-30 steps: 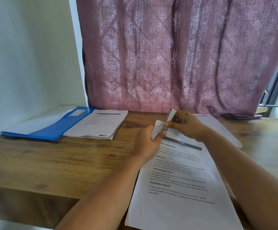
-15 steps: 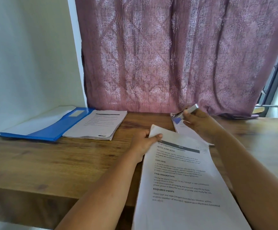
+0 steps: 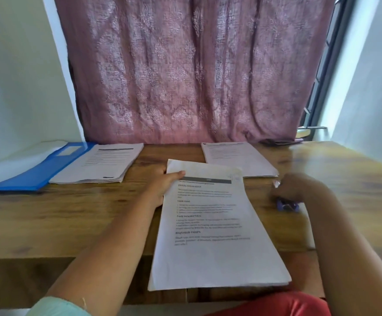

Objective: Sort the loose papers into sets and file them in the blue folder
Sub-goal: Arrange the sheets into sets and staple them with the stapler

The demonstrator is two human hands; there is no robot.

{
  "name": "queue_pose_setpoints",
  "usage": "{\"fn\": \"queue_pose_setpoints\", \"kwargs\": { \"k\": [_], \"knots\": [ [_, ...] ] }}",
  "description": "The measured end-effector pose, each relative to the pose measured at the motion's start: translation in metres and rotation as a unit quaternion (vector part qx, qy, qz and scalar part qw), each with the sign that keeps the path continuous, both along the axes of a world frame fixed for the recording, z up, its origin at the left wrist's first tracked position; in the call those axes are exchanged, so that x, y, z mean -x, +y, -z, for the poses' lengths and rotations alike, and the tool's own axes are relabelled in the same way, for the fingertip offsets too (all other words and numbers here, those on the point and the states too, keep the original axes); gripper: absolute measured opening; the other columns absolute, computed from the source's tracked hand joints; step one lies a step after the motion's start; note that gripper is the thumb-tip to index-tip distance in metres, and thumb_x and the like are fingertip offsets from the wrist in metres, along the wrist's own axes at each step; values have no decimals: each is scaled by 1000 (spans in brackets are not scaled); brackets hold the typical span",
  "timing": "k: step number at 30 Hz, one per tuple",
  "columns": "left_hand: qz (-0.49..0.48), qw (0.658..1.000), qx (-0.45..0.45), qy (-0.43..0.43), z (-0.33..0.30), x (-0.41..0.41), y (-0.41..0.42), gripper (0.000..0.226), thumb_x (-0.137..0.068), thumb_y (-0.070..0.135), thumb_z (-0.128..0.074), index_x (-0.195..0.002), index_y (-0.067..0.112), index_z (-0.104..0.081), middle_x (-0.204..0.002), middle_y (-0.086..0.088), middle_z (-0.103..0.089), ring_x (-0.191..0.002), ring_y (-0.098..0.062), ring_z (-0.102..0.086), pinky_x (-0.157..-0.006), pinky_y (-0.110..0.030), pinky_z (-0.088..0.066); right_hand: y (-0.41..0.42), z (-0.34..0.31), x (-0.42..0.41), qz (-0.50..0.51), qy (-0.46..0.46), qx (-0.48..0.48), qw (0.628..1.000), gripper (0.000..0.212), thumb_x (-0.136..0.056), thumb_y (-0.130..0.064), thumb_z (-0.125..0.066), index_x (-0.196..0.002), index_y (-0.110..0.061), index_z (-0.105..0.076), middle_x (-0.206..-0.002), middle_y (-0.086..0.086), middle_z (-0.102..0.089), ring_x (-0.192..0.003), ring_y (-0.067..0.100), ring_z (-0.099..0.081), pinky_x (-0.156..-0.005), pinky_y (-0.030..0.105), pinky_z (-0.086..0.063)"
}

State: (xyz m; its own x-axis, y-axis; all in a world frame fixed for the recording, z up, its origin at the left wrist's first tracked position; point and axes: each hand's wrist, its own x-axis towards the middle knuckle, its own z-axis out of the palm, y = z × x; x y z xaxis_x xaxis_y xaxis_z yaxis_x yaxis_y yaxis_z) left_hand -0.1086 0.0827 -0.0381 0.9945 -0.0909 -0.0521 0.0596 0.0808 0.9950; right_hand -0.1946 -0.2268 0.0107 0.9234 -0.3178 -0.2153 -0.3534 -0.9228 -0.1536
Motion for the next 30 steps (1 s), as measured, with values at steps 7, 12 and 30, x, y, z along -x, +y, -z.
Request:
{"fn": "queue_pose_setpoints", "kwargs": {
  "k": [7,12,30],
  "knots": [
    [4,997,67,-24,-11,5,5,17,-86,10,-70,-101,9,-65,-88,-15,-73,-76,-30,-69,-72,-45,-58,31,0,-13,-15,-181,-43,982,73,-88,-64,-51,-134,-7,-51,-125,11,-60,-109,27,-57,-91,35,-45],
    [-15,985,162,-59,-26,8,22,12,-93,13,-62,-104,9,-65,-91,-10,-72,-77,-25,-70,-62,-39,-60,62,13,-7,-54,-83,-432,896,51,-91,-50,-57,-121,-9,-58,-112,5,-72,-99,24,-70,-96,44,-52],
    [-69,997,5,30,-25,7,57,25,-93,11,-59,-117,18,-59,-108,-8,-65,-96,-24,-62,-75,-34,-56,136,18,-98,-25,-203,-529,823,30,-100,-14,-49,-128,-6,-56,-125,10,-62,-107,28,-60,-93,39,-51]
  ]
}}
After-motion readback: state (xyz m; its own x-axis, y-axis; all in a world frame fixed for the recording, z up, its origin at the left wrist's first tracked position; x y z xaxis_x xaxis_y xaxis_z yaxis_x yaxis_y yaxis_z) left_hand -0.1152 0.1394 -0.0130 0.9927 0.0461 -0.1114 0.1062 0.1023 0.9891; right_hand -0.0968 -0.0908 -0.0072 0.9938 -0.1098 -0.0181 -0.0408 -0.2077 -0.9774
